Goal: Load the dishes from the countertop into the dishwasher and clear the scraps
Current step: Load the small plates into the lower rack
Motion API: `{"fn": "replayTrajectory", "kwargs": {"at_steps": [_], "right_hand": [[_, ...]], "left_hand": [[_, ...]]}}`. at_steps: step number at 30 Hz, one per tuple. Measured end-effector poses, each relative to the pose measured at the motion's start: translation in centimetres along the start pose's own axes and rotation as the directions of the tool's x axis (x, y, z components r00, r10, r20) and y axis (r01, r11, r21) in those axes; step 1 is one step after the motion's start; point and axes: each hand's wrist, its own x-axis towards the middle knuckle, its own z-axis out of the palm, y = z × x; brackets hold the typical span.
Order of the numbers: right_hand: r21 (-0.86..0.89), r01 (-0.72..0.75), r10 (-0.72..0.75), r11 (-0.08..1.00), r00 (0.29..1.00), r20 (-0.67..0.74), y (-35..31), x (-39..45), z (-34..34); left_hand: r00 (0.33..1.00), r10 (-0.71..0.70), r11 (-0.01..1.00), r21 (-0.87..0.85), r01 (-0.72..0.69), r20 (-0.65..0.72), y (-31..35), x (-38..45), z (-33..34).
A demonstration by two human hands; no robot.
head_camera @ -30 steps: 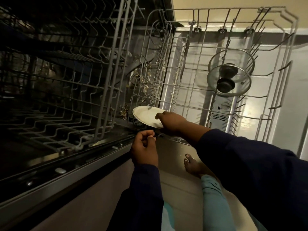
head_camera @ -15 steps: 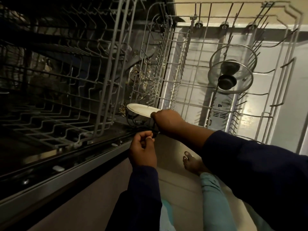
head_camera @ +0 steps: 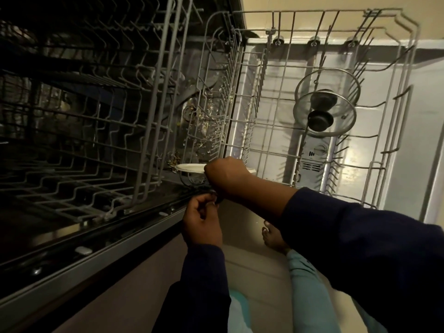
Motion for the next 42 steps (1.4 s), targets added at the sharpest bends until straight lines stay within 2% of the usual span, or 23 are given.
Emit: {"fn": "replayTrajectory", "kwargs": {"at_steps": [6,12,21,24,35,42], "right_hand": [[-0.006,0.067,-0.067,0.998,0.996,-0.063,0.0,-1.1,1.0],[-0.022,-0.027,0.025,0.999,0.998,-0.061,2.3,-0.6,2.5],[0.008,-0.069,0.069,0.998,0.996,-0.060,3.0,0.3,3.7],[0.023,-0.097,0.098,0.995,0.994,-0.057,4.1,1.0,4.5],[0.101,-0.055,0.051,0.993,0.998,0.037,5.5,3.3,6.8],[0.149,-0.039,0.041,0.988,0.999,-0.009,6.0,1.7,5.1]], "left_hand": [[1.000,0.013,0.999,0.041,-0.012,-0.003,-0.7,0.7,0.1],[1.000,0.014,0.996,-0.084,-0.012,0.026,-0.8,1.1,0.8],[0.999,-0.005,0.994,-0.110,0.009,0.042,-0.9,1.3,1.4],[0.999,-0.015,0.995,-0.094,0.019,0.044,-1.0,1.4,1.3],[0.998,-0.042,0.998,-0.047,0.043,0.036,-1.3,1.4,1.3],[0.999,-0.031,1.000,0.001,0.031,-0.009,0.4,1.0,0.7]]}}
